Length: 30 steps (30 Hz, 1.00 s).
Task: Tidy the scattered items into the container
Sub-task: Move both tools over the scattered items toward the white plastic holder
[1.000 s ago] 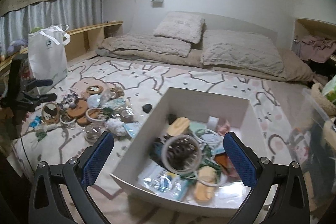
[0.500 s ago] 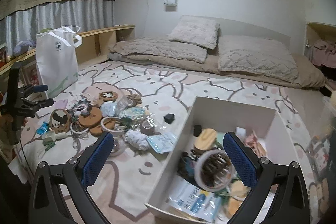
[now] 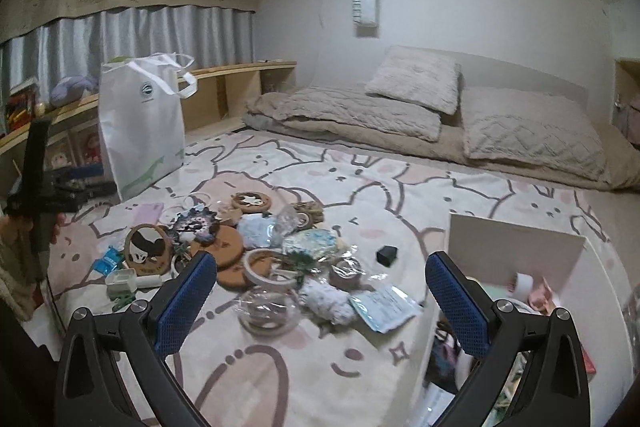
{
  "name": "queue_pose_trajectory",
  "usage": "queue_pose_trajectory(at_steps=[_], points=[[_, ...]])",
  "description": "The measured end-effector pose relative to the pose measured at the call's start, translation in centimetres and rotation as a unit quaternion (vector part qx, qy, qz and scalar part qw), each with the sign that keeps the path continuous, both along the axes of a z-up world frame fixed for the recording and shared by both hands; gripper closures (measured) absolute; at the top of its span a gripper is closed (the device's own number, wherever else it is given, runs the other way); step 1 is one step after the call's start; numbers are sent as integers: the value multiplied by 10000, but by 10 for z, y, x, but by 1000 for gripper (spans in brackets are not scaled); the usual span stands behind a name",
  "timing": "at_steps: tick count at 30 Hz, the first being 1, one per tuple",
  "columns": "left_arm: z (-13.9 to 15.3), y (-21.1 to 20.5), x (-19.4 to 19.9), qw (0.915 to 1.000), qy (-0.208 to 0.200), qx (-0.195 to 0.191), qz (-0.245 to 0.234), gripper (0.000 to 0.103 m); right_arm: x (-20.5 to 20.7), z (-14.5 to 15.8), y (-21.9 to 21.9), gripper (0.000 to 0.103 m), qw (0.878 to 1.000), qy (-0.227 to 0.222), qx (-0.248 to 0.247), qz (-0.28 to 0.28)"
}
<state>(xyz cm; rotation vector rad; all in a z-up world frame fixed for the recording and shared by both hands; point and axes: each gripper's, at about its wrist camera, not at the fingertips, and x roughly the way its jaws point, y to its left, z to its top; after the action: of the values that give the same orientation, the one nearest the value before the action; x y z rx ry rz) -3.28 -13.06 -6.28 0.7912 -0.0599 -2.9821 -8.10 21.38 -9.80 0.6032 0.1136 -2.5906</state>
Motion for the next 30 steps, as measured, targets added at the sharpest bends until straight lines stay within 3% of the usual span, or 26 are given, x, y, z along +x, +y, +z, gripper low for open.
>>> queue_pose_trajectory(at_steps=[6, 16, 22, 30], points=[[1, -16, 13, 9994, 125, -153, 295, 0, -1, -8, -25, 0, 9996, 0, 70, 256], [-21, -42, 17, 9971, -237, 276, 667, 0, 1, -36, -55, 0, 9981, -263, 301, 476], [-57, -47, 10, 9908, -1012, 526, 728, 0, -1, -58, -64, 0, 9970, -479, 389, 465], [-104, -37, 2, 9717, -2128, 942, 397, 0, -1, -101, -74, 0, 9934, -830, 678, 405]])
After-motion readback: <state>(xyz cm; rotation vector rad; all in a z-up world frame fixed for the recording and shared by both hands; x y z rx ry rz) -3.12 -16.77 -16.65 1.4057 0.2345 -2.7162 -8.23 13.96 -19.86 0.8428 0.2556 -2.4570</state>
